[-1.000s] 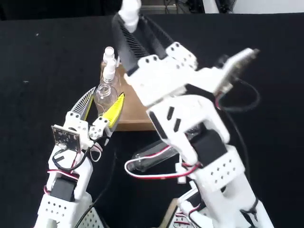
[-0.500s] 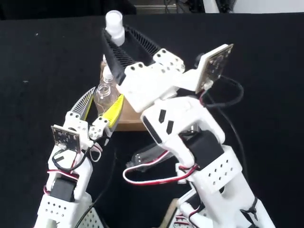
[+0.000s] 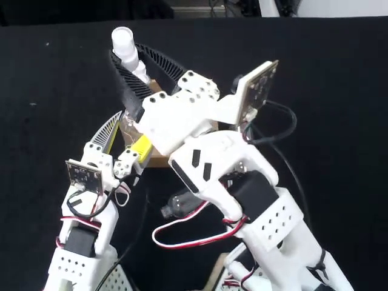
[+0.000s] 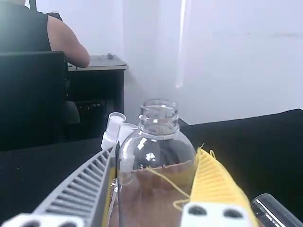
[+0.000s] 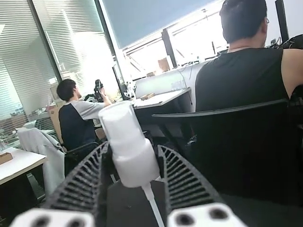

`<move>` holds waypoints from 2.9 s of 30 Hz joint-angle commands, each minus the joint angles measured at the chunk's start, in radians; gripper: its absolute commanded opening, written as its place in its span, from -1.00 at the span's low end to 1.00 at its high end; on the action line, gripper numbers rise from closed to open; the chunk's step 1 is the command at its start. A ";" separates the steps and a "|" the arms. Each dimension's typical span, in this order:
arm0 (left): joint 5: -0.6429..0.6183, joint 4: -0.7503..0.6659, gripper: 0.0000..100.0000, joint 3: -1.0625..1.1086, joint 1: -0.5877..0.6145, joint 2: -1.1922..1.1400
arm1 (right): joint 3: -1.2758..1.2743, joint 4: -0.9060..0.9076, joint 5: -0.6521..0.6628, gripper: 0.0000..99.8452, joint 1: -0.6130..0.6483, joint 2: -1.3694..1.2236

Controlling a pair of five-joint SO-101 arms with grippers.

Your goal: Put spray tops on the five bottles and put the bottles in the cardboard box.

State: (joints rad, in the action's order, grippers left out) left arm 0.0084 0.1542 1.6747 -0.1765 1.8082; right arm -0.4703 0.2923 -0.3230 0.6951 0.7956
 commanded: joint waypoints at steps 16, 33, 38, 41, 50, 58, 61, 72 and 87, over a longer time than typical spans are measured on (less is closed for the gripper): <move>-0.002 -0.017 -0.94 0.024 -0.001 0.011 | -0.223 -0.206 0.118 -0.98 0.014 0.008; -0.002 -0.017 -0.94 0.024 -0.001 0.008 | -0.486 -0.097 0.129 -0.68 0.037 0.246; -0.002 -0.017 -0.94 0.024 -0.001 0.008 | -0.421 -0.048 0.123 -0.56 0.037 0.251; -0.002 -0.017 -0.94 0.024 -0.001 0.008 | -0.400 -0.048 0.127 -0.63 0.037 0.251; -0.002 -0.015 -0.94 0.024 -0.001 0.005 | -0.351 0.011 0.129 -0.98 0.005 0.291; -0.002 -0.015 -0.94 0.024 -0.001 0.005 | -0.125 0.227 0.130 -0.95 0.000 0.295; -0.002 -0.015 -0.94 0.024 -0.001 0.005 | -0.038 0.362 0.150 -0.95 -0.075 0.295; -0.002 -0.015 -0.94 0.024 -0.001 0.003 | -0.249 0.525 0.241 -0.95 -0.417 0.297; -0.002 -0.017 -0.94 0.024 0.036 0.009 | -0.705 0.245 0.242 -0.95 -0.497 0.295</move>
State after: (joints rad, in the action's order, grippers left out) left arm 0.0084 0.1542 1.6763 -0.1519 1.8082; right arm -1.1745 0.5746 -0.0821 0.2348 1.0717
